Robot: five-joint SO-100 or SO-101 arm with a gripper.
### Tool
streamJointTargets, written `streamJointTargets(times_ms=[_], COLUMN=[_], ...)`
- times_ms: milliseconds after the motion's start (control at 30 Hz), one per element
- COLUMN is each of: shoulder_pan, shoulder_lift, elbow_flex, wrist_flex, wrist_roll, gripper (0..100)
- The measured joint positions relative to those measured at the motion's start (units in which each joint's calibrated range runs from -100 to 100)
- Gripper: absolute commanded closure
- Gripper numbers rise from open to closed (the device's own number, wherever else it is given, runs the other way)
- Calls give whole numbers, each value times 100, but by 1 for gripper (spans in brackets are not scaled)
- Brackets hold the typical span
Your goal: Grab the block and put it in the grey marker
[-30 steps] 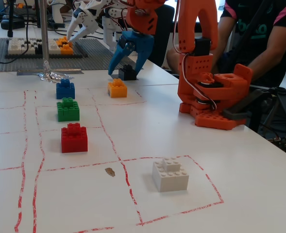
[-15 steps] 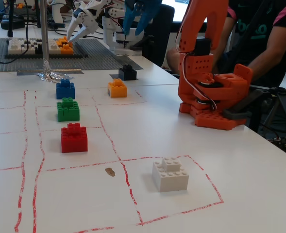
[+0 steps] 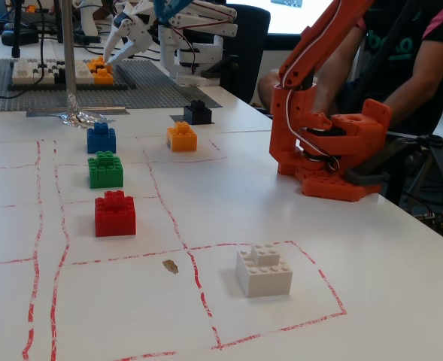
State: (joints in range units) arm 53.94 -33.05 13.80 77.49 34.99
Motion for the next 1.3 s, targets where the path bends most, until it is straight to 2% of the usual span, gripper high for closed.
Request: streamJointTargets(times_ms=[100, 267, 433, 567, 700, 967, 1300], shoulder_pan=[-828, -1745, -2642, -3230, -3938, -5005, -5643], shoulder_lift=[0, -352, -1100, -1813, -2587, -4177, -5372], elbow_flex=[36, 658, 1596, 2741, 3832, 6014, 7800], wrist_flex=[-40, -723, -1688, -2661, -2982, -3006, -3006], wrist_roll=[-698, -1768, -2408, -2711, -2979, -3409, -3585], gripper=[100, 100, 100, 100, 100, 100, 100])
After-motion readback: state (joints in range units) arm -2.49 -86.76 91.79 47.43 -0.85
